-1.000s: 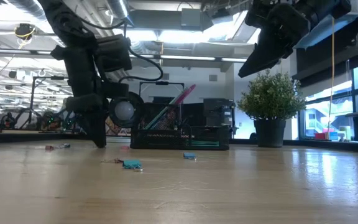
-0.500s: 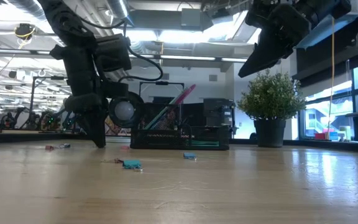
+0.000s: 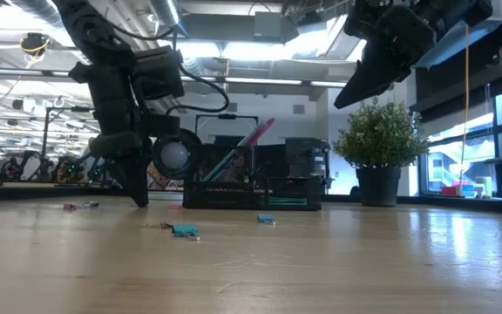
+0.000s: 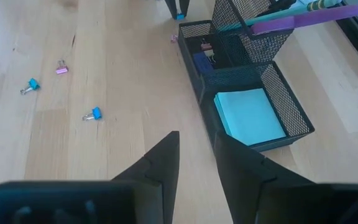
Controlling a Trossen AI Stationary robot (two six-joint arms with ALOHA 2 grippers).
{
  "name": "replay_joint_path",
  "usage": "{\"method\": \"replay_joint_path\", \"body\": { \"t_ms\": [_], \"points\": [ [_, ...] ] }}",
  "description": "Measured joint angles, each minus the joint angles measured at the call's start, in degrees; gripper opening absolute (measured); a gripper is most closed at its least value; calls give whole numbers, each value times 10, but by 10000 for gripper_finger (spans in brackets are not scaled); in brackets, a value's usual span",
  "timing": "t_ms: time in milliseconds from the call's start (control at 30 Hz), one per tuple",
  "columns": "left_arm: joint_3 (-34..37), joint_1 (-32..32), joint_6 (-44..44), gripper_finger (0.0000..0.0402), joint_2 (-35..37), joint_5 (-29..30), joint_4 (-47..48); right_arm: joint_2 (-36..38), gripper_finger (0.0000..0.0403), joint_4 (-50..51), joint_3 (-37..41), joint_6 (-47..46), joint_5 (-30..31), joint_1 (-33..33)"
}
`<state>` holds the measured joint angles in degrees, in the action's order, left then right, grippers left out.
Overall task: Pick and place office supplies into organizer
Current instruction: Put the blue binder clip into the black desk organizer
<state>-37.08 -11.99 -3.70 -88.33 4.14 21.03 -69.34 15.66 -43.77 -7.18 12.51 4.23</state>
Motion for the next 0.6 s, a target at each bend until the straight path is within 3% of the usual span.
{"method": "replay_joint_path", "body": {
  "t_ms": [367,600],
  "points": [
    [-20,27,-24,51,10,19,12,0,107,0,0,0,0,0],
    [-52,43,-36,52,59,-11,17,0,107,1,0,0,0,0]
  ]
}}
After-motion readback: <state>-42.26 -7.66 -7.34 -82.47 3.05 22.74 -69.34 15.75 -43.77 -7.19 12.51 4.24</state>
